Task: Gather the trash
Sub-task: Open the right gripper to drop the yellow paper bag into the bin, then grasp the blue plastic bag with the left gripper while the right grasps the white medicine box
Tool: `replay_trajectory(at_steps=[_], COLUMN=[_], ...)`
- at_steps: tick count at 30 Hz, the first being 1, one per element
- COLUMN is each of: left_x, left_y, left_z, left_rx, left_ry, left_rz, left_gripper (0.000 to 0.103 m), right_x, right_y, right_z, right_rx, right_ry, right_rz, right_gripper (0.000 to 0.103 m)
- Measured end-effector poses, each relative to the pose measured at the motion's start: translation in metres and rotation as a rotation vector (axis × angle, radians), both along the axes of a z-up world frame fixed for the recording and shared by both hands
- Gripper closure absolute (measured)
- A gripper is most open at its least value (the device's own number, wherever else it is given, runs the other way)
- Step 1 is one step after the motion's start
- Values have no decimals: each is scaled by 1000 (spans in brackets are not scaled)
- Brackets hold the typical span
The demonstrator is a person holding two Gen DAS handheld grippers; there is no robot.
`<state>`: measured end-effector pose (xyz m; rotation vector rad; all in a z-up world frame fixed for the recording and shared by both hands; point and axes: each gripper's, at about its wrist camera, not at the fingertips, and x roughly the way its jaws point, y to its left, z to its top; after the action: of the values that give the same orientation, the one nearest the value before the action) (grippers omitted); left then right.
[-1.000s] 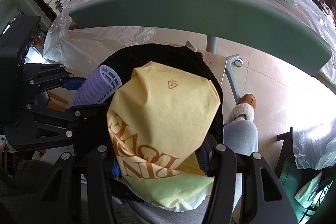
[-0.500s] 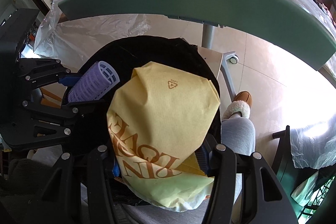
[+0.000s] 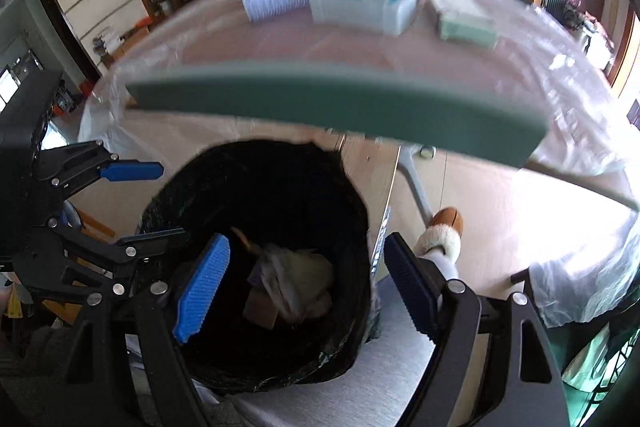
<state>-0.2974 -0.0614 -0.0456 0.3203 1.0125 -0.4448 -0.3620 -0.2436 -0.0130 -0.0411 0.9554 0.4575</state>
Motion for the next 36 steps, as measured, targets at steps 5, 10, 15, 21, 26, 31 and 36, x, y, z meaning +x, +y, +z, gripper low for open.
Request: replay_trajectory(at_steps=[5,10,15,21,26,31,36], left_x=[0,6,38,75,105,148,199], left_y=[19,34,25,9,7,4,-4], left_z=[66,123,134,118,109,106,108], left_rx=[-134,-284,-251,-140,-138,-184,-314], left_ry=[-170,-383,-399,-400,-349,-271,-130], left_rz=[35,119,122,92,81,102,113], left_gripper=[5,2,2,2,2,2,2], right_x=[-10,-2,47,86,113,144,168], right_y=[-23,-43,-46,-24,-16,-15,-26], right_z=[65,109,120,102,85,68,50], right_rx=[60,126,160,133,111,25,19], right_ry=[-261,-494,-415,-293,-236,-201,-132], right_rz=[-81,-172,-174,-143,-188,-242,-287], right_gripper=[4,4,4,4,4,4,4])
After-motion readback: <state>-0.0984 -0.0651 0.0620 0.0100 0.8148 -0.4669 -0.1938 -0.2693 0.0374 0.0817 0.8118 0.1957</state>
